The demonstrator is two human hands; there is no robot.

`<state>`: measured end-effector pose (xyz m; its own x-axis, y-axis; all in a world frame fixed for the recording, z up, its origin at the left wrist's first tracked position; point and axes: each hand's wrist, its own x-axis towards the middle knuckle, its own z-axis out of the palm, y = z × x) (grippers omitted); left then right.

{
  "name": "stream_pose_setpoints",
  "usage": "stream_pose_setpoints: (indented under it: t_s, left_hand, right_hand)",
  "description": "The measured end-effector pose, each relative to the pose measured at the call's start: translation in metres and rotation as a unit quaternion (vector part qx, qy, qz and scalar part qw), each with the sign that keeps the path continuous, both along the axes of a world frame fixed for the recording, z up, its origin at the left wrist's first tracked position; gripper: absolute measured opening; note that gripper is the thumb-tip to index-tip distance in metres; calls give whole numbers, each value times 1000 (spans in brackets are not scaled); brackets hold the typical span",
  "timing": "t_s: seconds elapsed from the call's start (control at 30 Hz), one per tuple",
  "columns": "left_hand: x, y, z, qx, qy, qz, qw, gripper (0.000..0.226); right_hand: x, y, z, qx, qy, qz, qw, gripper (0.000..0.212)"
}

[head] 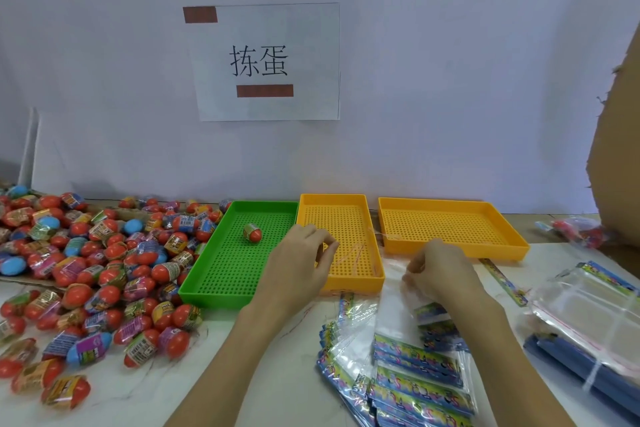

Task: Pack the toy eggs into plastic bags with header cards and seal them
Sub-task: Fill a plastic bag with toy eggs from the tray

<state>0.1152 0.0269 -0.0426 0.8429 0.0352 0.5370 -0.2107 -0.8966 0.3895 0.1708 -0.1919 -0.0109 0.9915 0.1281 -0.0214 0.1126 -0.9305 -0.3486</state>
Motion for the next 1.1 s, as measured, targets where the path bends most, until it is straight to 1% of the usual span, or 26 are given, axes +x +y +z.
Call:
stream_pose_setpoints:
  t_s: [0.07, 0.13, 0.2, 0.27, 0.33, 0.37, 0.4, 0.47, 0.53, 0.57, 0.6, 0.63, 0.67, 0.7, 0.73, 0.77, 0.83, 0.87, 0.93, 0.97, 1.03, 1.07, 1.1]
  left_hand:
    - [1, 0, -1, -2, 0, -1, 1000, 23]
    - [1, 2, -2, -6, -3, 0, 1000, 23]
    - [2, 2, -2, -13, -8, 2, 1000, 23]
    - [3, 0, -1, -32, -9, -2, 999, 23]
    - [3, -5, 2, -100, -4, -15, 995, 27]
    - [3, -7, 4, -155, 4, -24, 988, 31]
    - [2, -9, 7, -216, 18, -35, 976, 37]
    - [1, -14, 13, -340, 63, -59, 936, 54]
    - [0, -18, 19, -474, 88, -83, 872, 66]
    - [1, -19, 20, -542, 87, -95, 830, 69]
    - [1, -18, 21, -601, 76, -110, 788, 70]
    - [1, -17, 22, -644, 61, -123, 753, 70]
    - [1, -15, 22, -670, 47, -129, 729, 69]
    - [1, -13, 22, -684, 38, -128, 717, 67]
    - [1, -11, 21, -684, 32, -122, 718, 64]
    - [1, -9, 21, -668, 29, -114, 735, 60]
    - [0, -7, 20, -600, 32, -99, 793, 50]
    - [-1, -6, 20, -563, 36, -100, 820, 44]
    - [-3, -5, 20, -502, 48, -114, 856, 34]
    - [-3, -4, 20, -472, 54, -118, 872, 30]
    - [-5, -4, 19, -413, 64, -118, 901, 27]
    - [-5, -3, 19, -393, 69, -121, 909, 27]
    - [-6, -3, 18, -383, 72, -126, 912, 27]
  right_hand:
    - [1, -2, 1, 16, -24, -3, 1000, 16]
    - [1, -5, 4, 40, -70, -13, 997, 21]
    - [1, -6, 8, 93, -122, -15, 988, 25]
    - [-3, -4, 15, 177, -175, 5, 968, 24]
    - [-8, 2, 21, 288, -204, 50, 934, 19]
    - [-10, 5, 22, 349, -190, 79, 914, 18]
    - [-12, 9, 22, 416, -147, 106, 891, 17]
    - [-16, 17, 21, 543, -2, 150, 826, 19]
    - [-17, 24, 15, 623, 125, 152, 757, 25]
    - [-17, 26, 12, 647, 164, 144, 731, 25]
    - [-17, 28, 11, 662, 191, 138, 711, 26]
    - [-18, 29, 10, 674, 211, 136, 695, 27]
    - [-18, 30, 9, 684, 229, 134, 679, 28]
    - [-18, 30, 9, 691, 244, 134, 667, 28]
    - [-17, 30, 9, 691, 251, 131, 665, 28]
    - [-17, 30, 9, 682, 246, 126, 677, 28]
    - [-15, 30, 10, 649, 209, 111, 723, 34]
    - [-15, 30, 10, 638, 191, 103, 739, 41]
    - [-13, 30, 12, 631, 168, 92, 752, 49]
    - [-13, 29, 12, 621, 149, 96, 763, 47]
    - [-13, 29, 11, 577, 92, 108, 804, 36]
    - [-13, 29, 9, 558, 67, 110, 820, 31]
    - [-13, 30, 7, 548, 48, 106, 828, 28]
